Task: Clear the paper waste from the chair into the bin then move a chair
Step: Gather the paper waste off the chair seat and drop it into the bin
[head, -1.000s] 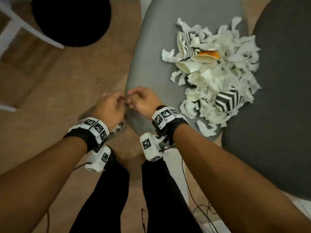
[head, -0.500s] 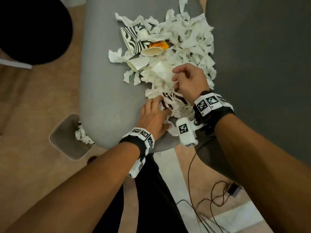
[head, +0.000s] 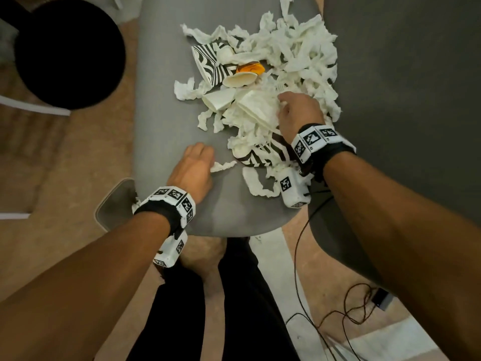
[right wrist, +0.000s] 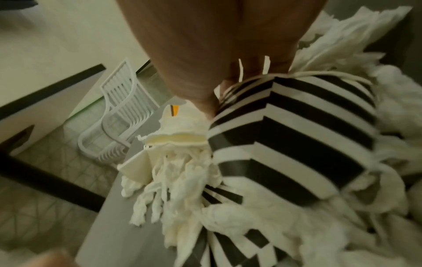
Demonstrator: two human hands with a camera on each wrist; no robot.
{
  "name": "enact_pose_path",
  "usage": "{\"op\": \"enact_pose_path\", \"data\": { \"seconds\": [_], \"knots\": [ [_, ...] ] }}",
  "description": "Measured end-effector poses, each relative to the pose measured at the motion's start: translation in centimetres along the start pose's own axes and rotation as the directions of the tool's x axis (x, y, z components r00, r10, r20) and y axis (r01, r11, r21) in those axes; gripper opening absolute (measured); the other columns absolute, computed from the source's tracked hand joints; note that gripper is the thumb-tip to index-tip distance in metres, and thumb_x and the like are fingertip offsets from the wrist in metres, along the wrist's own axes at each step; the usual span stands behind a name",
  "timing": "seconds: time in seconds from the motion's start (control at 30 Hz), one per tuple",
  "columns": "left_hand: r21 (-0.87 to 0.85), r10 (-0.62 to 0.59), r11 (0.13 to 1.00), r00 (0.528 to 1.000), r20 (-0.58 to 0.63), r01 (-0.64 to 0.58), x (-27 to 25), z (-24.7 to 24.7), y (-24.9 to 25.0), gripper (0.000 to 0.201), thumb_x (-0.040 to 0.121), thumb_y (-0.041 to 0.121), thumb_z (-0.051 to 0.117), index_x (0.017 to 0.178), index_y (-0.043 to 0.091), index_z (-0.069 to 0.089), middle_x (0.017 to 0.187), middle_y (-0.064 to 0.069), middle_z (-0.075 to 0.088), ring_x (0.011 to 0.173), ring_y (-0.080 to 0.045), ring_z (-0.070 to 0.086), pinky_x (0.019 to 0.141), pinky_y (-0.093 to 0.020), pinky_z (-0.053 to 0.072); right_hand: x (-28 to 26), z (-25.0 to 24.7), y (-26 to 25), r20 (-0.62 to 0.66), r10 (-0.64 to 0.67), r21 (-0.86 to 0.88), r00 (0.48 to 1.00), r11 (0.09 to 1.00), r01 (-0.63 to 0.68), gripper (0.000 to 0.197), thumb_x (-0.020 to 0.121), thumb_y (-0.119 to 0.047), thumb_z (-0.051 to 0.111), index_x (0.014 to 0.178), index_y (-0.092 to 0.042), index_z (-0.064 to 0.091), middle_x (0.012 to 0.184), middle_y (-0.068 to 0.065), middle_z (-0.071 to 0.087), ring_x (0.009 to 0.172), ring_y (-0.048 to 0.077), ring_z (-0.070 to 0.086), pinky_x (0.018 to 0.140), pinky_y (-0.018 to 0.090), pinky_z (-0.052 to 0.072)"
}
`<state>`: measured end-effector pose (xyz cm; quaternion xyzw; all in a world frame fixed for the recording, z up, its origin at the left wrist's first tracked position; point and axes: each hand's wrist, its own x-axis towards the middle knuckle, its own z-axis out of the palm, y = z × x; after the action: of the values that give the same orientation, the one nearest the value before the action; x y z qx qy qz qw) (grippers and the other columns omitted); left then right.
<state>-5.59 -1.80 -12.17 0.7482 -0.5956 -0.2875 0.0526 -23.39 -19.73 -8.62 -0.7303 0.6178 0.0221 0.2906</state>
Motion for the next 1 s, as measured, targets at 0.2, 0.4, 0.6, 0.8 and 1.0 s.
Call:
{"op": "enact_pose_path", "data": {
  "seconds": [0.2,0.4,0.6,0.8,1.0],
  "knots": [
    [-0.069,0.033,0.997,0.999,0.011,-0.032,-1.3,1.9,2.1,0.04,0.086,0.047,0.057,0.115,0.02,0.051,0.111,-0.002,0.045,0.106,-0.018,0.043,0.084,-0.032,0.046,1.6,0.2,0.0,-0.137,-0.014,-0.024,0.99,1.0,0.011,0.021,0.085,-0.02,0.061,0.104,-0.027,0.065,0.146,0.003,0.039,0.138,0.027,0.035,0.111,0.043,0.036],
    [0.036,0.32,0.942,0.926,0.199,-0.334,-0.1,4.0,4.8,0.042,0.089,0.051,0.059,0.127,0.034,0.056,0.106,-0.002,0.042,0.101,-0.02,0.042,0.082,-0.034,0.047,3.8,-0.1,-0.4,0.157,-0.003,-0.194,0.988,0.98,0.034,0.044,0.09,-0.015,0.058,0.132,-0.028,0.057,0.134,0.014,0.058,0.121,0.037,0.058,0.102,0.039,0.049],
    [-0.08,0.172,0.983,0.98,0.097,-0.165,0.3,3.6,3.7,0.016,0.095,0.024,0.044,0.097,0.01,0.053,0.1,-0.003,0.041,0.091,-0.02,0.045,0.08,-0.039,0.049,3.7,-1.1,-1.6,-0.012,-0.132,-0.091,0.991,0.987,0.131,0.034,0.098,-0.012,0.042,0.13,-0.012,0.054,0.131,0.016,0.052,0.118,0.032,0.054,0.094,0.034,0.042],
    [-0.15,0.035,0.988,0.999,0.042,-0.028,0.3,0.8,1.1,0.01,0.098,0.017,0.037,0.094,0.013,0.045,0.096,-0.005,0.046,0.087,-0.021,0.044,0.081,-0.035,0.043,3.8,-1.2,-2.3,-0.069,-0.097,0.035,0.993,0.994,0.099,0.04,0.099,-0.036,0.046,0.124,-0.005,0.055,0.13,0.014,0.049,0.104,0.024,0.051,0.089,0.03,0.039],
    [-0.124,-0.049,0.991,0.998,0.031,0.053,0.1,-0.1,-0.7,0.009,0.097,0.019,0.036,0.09,0.017,0.042,0.094,0.001,0.04,0.084,-0.018,0.04,0.076,-0.033,0.041,5.6,0.1,-1.6,0.233,-0.012,-0.147,0.972,0.988,0.047,0.055,0.092,-0.03,0.066,0.144,-0.025,0.049,0.141,0.013,0.054,0.121,0.035,0.058,0.101,0.038,0.049]
  ]
}}
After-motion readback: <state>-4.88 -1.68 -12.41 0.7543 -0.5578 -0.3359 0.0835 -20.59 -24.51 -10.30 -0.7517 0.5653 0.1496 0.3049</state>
